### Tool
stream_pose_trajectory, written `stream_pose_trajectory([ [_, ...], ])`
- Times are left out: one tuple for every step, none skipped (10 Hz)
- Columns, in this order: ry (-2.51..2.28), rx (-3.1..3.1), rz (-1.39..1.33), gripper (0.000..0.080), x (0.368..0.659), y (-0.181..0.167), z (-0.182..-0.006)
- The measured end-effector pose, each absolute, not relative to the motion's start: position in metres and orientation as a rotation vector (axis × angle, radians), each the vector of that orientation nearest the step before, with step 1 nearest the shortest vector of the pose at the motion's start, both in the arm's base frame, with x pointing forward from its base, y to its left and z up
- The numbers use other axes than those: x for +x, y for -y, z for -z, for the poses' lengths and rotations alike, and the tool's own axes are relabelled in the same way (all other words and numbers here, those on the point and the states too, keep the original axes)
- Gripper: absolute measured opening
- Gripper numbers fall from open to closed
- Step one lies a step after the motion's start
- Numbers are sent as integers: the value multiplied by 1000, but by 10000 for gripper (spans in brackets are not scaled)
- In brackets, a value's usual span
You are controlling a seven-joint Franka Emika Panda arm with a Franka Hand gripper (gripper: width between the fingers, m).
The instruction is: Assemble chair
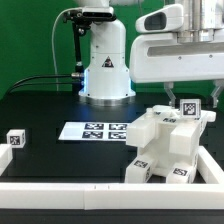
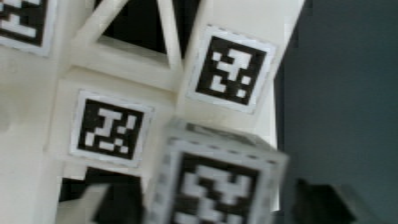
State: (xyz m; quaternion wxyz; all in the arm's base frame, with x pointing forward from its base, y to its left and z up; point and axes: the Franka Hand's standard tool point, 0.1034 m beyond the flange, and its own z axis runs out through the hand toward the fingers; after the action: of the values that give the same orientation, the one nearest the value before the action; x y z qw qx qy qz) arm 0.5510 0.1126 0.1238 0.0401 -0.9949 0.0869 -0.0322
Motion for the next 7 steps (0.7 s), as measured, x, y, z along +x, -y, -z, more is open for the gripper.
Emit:
stream_pose_trajectory([
  [-413,-3028,92,284,551,-113,-124],
  [-501,-3013,88,284,551,-113,-124],
  [-623,-2987,82,284,551,-113,-123],
  [-809,-2939,72,284,551,-114,-123],
  [-928,-2901,66,284,551,-113,-123],
  [-1161,-2793,41,284,551,-113,-123],
  [-1347,-2687,16,284,550,-114,-122],
])
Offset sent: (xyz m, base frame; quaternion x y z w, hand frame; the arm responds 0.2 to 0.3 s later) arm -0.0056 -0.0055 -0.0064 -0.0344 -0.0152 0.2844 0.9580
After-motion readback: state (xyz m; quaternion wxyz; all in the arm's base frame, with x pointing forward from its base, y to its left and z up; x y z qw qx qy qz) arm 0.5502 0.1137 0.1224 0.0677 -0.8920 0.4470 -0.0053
